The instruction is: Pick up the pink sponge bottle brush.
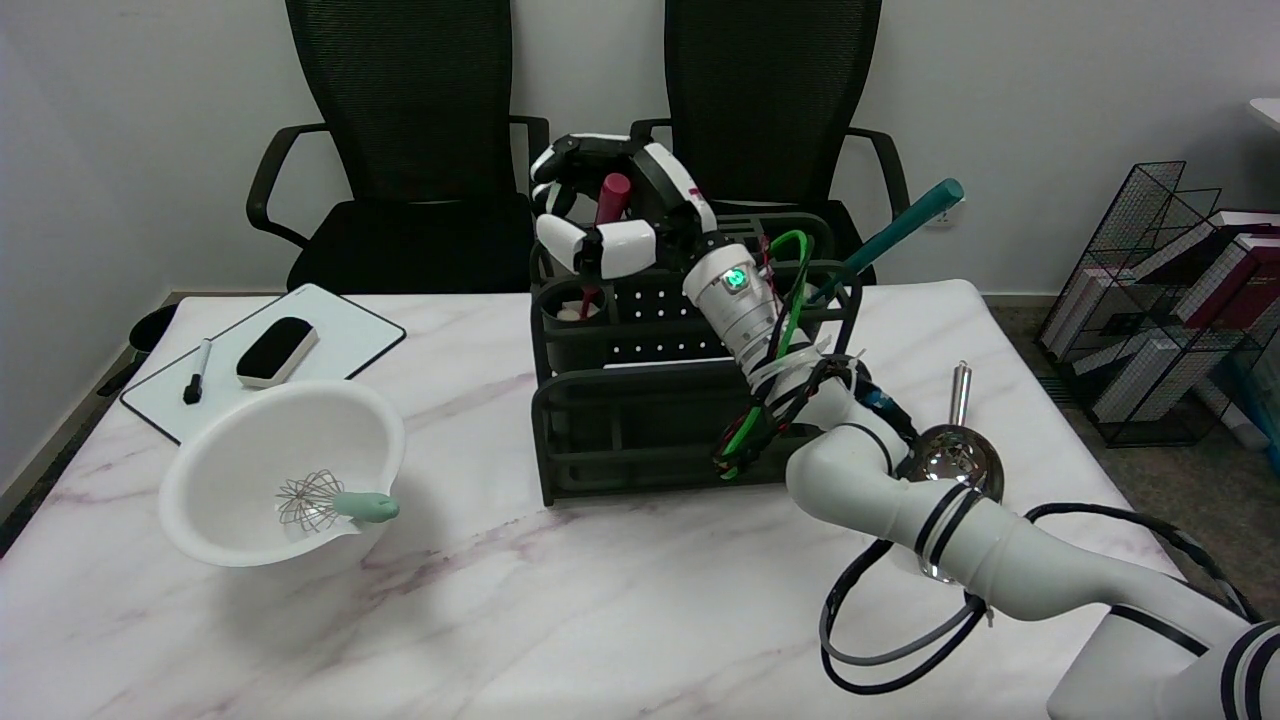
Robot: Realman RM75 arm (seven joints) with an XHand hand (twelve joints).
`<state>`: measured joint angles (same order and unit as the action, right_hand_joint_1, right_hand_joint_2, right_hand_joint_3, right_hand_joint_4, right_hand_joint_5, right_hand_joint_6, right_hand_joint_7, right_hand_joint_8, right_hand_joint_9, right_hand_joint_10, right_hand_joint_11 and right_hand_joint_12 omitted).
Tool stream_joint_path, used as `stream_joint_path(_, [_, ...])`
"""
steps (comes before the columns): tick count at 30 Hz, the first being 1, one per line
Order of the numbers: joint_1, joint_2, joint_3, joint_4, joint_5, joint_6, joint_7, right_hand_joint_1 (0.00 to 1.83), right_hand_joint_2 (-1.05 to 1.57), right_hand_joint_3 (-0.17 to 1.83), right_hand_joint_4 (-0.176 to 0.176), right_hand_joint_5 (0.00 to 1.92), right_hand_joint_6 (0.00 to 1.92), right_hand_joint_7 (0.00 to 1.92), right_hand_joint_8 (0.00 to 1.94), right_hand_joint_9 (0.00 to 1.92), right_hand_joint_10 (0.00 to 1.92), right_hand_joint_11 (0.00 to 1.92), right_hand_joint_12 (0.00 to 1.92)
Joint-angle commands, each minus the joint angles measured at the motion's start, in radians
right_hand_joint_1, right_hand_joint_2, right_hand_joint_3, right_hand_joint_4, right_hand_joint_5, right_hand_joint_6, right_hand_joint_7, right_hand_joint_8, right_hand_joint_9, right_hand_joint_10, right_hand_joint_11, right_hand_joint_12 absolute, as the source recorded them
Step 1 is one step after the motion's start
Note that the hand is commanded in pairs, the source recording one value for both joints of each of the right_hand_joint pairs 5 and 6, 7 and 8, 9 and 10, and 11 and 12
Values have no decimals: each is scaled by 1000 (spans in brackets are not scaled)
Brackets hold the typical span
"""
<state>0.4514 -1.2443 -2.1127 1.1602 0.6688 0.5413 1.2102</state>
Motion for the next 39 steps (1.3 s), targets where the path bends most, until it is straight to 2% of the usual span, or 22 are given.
stream_joint_path(1, [6, -2, 2, -3, -3, 0, -12, 1220, 253, 1198, 0, 999, 999, 1168, 1168, 909, 909, 759, 759])
stream_joint_path(7, [7, -5, 0, -3, -3, 2, -12, 1173, 294, 1225, 0, 1160, 1160, 1301, 1301, 1044, 1044, 865, 865])
stream_joint_path(18, [12, -10, 2, -3, -3, -3, -12, 1160, 360, 1223, 0, 1237, 1237, 1390, 1390, 1141, 1141, 1035, 1035])
stream_joint_path(25, [21, -22, -5, -16, -3, -5, -12, 1165, 452, 1151, 0, 1251, 1251, 1392, 1392, 1179, 1179, 1302, 1302])
stream_joint_path(29, [21, -26, -5, -18, 1, -5, -12, 1163, 568, 1072, 0, 1327, 1327, 1411, 1411, 1241, 1241, 1486, 1486])
stream_joint_path(35, [21, -33, -5, -18, 4, -5, -12, 1146, 652, 1026, 0, 1387, 1387, 1461, 1461, 1296, 1296, 1535, 1535])
stream_joint_path(39, [23, -34, -1, -18, 7, -8, -12, 1098, 684, 1061, 0, 1479, 1479, 1536, 1536, 1366, 1366, 1632, 1632])
